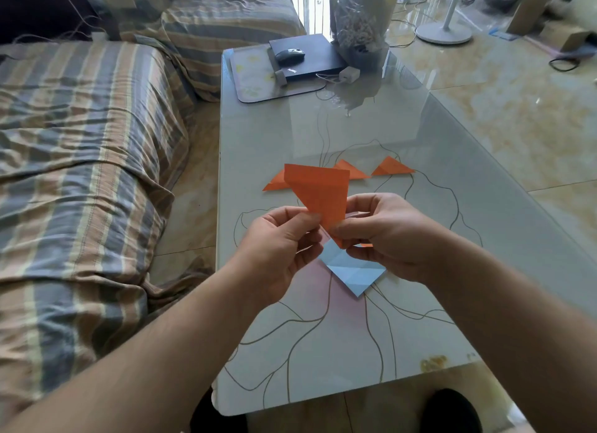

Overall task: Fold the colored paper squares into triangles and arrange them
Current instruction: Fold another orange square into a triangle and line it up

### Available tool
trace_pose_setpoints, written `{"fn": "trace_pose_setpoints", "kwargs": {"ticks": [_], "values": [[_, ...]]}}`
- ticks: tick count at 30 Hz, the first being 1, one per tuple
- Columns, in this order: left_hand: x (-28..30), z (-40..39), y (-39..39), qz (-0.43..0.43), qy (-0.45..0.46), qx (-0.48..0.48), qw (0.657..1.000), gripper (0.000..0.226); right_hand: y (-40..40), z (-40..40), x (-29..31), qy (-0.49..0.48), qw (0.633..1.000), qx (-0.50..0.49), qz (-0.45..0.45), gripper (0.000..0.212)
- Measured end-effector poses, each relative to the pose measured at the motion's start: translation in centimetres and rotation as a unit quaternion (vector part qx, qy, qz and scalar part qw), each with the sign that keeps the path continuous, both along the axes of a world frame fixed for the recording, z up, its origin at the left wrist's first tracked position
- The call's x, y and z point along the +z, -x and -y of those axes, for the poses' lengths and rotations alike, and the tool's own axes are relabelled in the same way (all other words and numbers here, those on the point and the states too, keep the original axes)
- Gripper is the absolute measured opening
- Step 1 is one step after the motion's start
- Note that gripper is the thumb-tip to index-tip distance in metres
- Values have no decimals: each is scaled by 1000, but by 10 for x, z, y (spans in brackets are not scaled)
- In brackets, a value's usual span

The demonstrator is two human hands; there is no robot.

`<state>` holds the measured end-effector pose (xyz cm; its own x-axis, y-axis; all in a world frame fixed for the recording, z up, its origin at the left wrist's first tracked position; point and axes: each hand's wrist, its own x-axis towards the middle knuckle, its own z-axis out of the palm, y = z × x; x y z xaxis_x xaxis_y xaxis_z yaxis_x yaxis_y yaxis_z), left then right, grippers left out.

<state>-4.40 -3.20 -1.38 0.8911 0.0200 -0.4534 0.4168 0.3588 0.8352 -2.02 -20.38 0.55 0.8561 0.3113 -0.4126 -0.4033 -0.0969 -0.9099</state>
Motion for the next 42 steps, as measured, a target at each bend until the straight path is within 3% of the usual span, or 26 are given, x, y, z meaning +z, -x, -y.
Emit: {"fn": "trace_pose_setpoints", "kwargs": {"ticks": [8, 27, 34, 42], "values": [[-2, -5, -5, -12, 53, 55, 997, 4, 1, 1, -1, -8, 1000, 12, -12, 24], [-5, -16, -11, -3, -2, 90, 996, 5, 0, 3, -3, 18, 997, 62, -32, 27], [-6, -12, -8, -8, -40, 2, 999, 16, -5, 1, -5, 24, 999, -41, -6, 11], [-3, -15, 0, 98, -159, -110, 976, 26, 1, 0, -5, 27, 999, 27, 23, 25]]}}
